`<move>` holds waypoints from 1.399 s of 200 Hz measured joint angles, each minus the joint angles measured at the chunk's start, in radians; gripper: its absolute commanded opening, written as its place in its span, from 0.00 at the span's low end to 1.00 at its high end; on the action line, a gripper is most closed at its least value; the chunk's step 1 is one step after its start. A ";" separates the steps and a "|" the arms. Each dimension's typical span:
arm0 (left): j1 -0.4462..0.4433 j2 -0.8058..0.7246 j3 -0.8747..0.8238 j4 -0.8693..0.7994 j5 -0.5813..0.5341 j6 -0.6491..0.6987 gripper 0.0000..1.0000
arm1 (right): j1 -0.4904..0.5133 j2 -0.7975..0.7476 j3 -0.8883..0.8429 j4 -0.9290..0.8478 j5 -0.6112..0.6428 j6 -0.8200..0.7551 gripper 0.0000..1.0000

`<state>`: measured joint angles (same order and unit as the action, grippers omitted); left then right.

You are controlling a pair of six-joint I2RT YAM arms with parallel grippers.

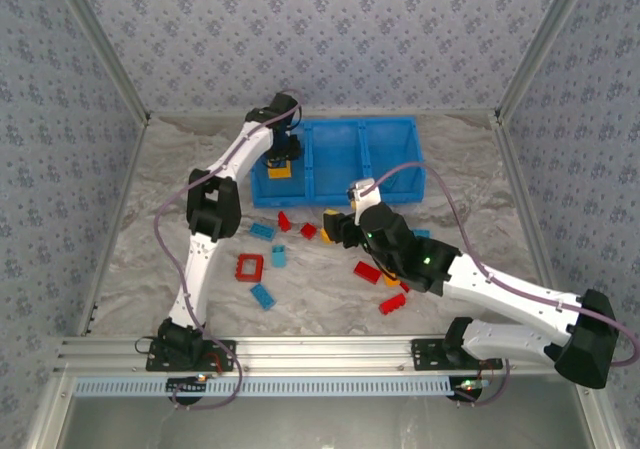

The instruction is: Sort the legos into containers by color

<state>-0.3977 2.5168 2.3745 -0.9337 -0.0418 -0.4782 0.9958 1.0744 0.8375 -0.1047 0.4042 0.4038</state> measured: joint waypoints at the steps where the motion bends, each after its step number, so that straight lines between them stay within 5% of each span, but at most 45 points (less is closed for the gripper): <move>1: 0.000 0.000 0.000 0.000 0.000 0.003 0.32 | 0.000 -0.001 0.000 -0.002 0.000 0.000 0.66; 67: -0.028 -0.060 -0.006 -0.013 -0.046 -0.006 0.33 | -0.016 -0.051 -0.006 -0.072 0.000 0.011 0.66; 122: -0.071 -0.406 -0.117 0.000 -0.094 -0.033 0.34 | -0.058 -0.113 0.000 -0.131 -0.011 -0.005 0.66; 210: -0.074 -1.112 -0.996 0.004 -0.097 -0.116 0.34 | 0.031 -0.015 0.048 -0.145 -0.099 -0.015 0.65; 233: -0.074 -1.197 -1.212 -0.017 -0.074 -0.148 0.42 | 0.110 0.061 0.049 -0.103 -0.144 -0.008 0.65; 280: -0.072 -1.202 -1.446 0.008 -0.039 -0.163 0.39 | 0.222 0.171 0.049 -0.006 -0.242 0.019 0.65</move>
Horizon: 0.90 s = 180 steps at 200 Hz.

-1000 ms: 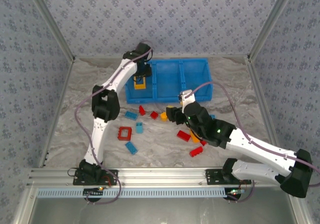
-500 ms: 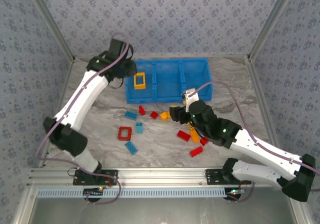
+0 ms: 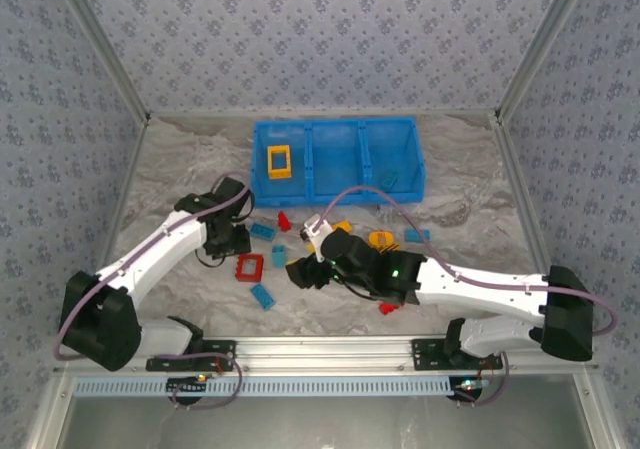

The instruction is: Sort the legos into containers by color

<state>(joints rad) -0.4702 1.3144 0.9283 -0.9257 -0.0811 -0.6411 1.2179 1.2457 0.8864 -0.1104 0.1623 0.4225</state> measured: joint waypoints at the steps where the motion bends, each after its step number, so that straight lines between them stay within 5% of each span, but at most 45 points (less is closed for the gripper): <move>1: 0.000 0.001 -0.002 0.001 0.000 0.000 0.39 | 0.001 0.001 0.000 0.001 -0.002 0.000 0.65; 75: 0.010 0.079 -0.132 0.136 0.021 0.007 0.29 | 0.017 0.001 -0.026 0.032 -0.013 0.042 0.65; 140: 0.007 0.099 -0.150 0.165 -0.010 0.013 0.05 | 0.005 -0.024 -0.035 0.024 0.009 0.053 0.64; 180: -0.074 0.036 0.119 -0.010 -0.085 0.003 0.04 | -0.009 -0.134 -0.046 -0.044 0.138 0.051 0.64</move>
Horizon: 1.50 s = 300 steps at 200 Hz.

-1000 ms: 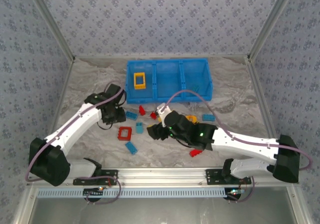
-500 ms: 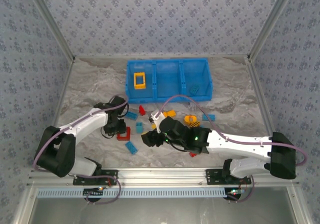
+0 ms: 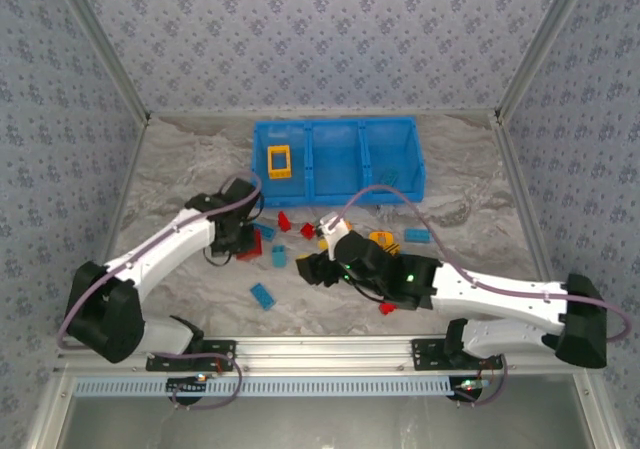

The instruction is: Sort the legos into containers by color

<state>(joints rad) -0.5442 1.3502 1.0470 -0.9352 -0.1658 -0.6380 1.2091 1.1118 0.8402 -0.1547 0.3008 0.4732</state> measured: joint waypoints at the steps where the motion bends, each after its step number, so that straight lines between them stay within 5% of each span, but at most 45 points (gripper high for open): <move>1: -0.002 0.000 0.010 -0.003 -0.001 0.000 0.04 | 0.000 -0.003 0.000 -0.002 0.003 0.000 0.65; 60: -0.097 0.360 0.753 -0.043 -0.033 0.016 0.00 | -0.210 -0.090 0.095 -0.109 0.278 -0.063 0.65; 130: -0.104 1.002 1.510 -0.116 -0.033 0.027 0.00 | -0.523 -0.034 0.133 -0.101 0.229 -0.074 0.65; 300: -0.088 1.287 1.561 0.084 -0.032 -0.016 0.04 | -0.638 0.094 0.120 -0.002 0.053 -0.039 0.65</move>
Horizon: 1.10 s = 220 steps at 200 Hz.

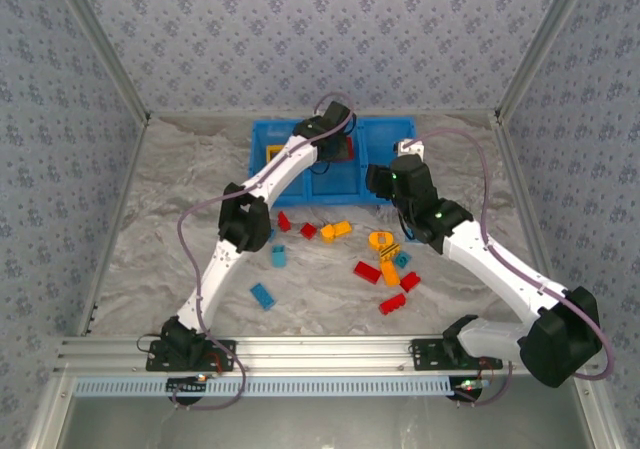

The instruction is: Sort the legos into containers by color

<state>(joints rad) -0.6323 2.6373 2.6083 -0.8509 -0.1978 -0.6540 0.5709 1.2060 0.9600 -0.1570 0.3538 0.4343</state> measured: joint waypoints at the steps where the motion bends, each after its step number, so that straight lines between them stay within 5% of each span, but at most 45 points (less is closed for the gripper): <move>1: 0.000 0.002 0.000 0.001 0.000 -0.001 0.04 | 0.000 0.000 0.000 0.000 0.000 0.000 0.65; 24: 0.002 0.017 0.000 0.017 0.005 -0.014 0.07 | 0.000 -0.001 -0.002 0.000 -0.003 0.005 0.65; 57: 0.004 0.034 0.000 0.022 0.021 -0.037 0.26 | 0.000 -0.006 -0.015 0.001 -0.004 0.014 0.65; 158: 0.000 0.010 0.001 0.010 0.059 -0.053 0.40 | -0.011 -0.047 -0.016 -0.080 -0.020 0.050 0.64; 188: -0.027 -0.120 -0.041 -0.004 0.032 -0.043 0.54 | -0.110 -0.069 -0.016 -0.246 -0.003 0.200 0.66; 220: -0.110 -0.475 -0.349 0.109 0.015 0.031 0.75 | -0.271 -0.035 -0.016 -0.393 -0.048 0.352 0.72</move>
<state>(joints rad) -0.7422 2.1624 2.2593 -0.7422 -0.1825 -0.6231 0.3000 1.1709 0.9443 -0.5503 0.3061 0.7860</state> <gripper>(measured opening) 0.678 0.719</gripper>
